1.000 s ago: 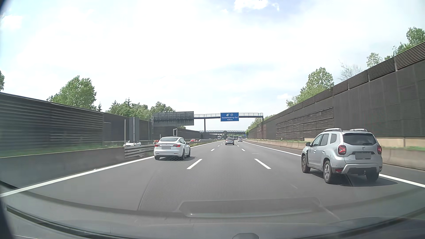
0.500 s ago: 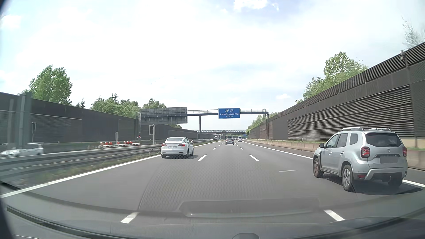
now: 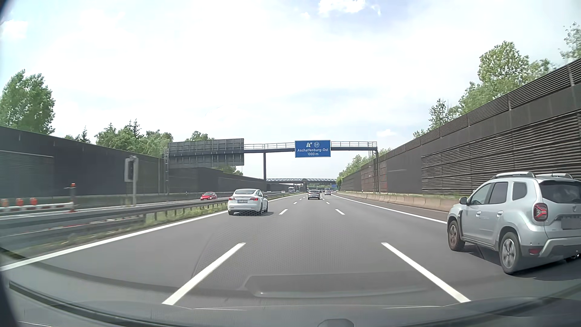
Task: Follow the waypoints while adhering to traffic rules and regulations
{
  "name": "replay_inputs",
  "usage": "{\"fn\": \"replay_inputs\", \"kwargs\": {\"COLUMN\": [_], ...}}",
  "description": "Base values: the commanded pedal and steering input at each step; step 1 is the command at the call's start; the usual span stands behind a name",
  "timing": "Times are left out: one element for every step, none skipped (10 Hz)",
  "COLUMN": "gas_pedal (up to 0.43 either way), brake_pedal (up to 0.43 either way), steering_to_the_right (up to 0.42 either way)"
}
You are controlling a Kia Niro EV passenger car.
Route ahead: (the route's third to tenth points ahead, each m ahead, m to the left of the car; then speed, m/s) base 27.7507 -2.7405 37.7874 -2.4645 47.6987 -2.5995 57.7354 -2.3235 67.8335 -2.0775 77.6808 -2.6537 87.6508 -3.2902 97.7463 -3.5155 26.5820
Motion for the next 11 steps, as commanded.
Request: {"fn": "replay_inputs", "kwargs": {"gas_pedal": [0.000,0.000,0.000,0.059,0.067,0.067,0.079,0.110,0.130,0.138,0.157], "brake_pedal": [0.000,0.000,0.000,0.000,0.000,0.000,0.000,0.000,0.000,0.000,0.000], "steering_to_the_right": [0.001,0.000,0.000,0.001,0.001,0.001,0.001,0.000,0.001,0.000,0.000]}}
